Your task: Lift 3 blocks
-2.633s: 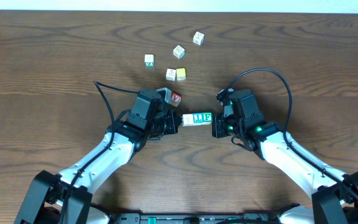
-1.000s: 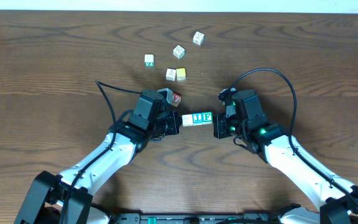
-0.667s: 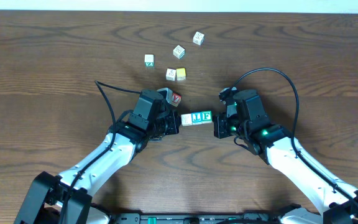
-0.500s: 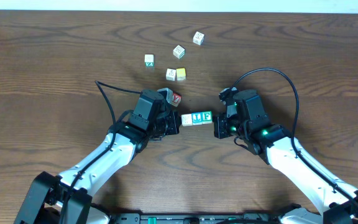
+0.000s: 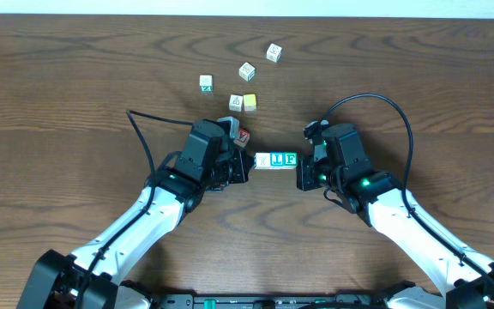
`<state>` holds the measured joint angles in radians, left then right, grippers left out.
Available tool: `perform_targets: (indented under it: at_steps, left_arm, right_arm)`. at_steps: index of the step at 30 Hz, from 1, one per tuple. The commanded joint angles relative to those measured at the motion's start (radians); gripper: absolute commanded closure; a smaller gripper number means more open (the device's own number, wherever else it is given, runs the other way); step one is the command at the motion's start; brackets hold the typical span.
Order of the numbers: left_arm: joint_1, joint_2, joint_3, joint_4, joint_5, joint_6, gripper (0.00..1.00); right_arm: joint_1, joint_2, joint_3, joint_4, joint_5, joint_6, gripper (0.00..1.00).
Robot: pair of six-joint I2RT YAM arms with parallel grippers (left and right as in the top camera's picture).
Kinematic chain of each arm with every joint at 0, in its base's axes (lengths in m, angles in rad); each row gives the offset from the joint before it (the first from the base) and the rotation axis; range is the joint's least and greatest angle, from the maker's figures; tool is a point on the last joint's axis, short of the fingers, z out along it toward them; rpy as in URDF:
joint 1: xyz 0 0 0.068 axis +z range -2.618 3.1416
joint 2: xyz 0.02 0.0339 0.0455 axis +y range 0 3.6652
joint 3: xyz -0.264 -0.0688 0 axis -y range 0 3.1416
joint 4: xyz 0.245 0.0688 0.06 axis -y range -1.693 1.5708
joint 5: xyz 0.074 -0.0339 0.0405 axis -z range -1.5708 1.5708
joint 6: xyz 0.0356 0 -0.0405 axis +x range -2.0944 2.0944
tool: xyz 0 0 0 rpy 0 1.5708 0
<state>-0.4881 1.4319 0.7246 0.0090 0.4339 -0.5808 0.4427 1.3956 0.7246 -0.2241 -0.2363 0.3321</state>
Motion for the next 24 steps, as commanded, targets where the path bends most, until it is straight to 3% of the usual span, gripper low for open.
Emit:
perform_targets:
  at_steps: [1,24]
  left_arm:
    - [-0.074,-0.016,0.071,0.044,0.208,-0.020,0.93]
    - [-0.074,-0.016,0.071,0.043,0.209,-0.020,0.93]
  right_arm:
    - [0.075,-0.018,0.048,0.029,-0.341,-0.008,0.99]
    - [0.075,-0.018,0.048,0.029,-0.340,-0.008,0.99]
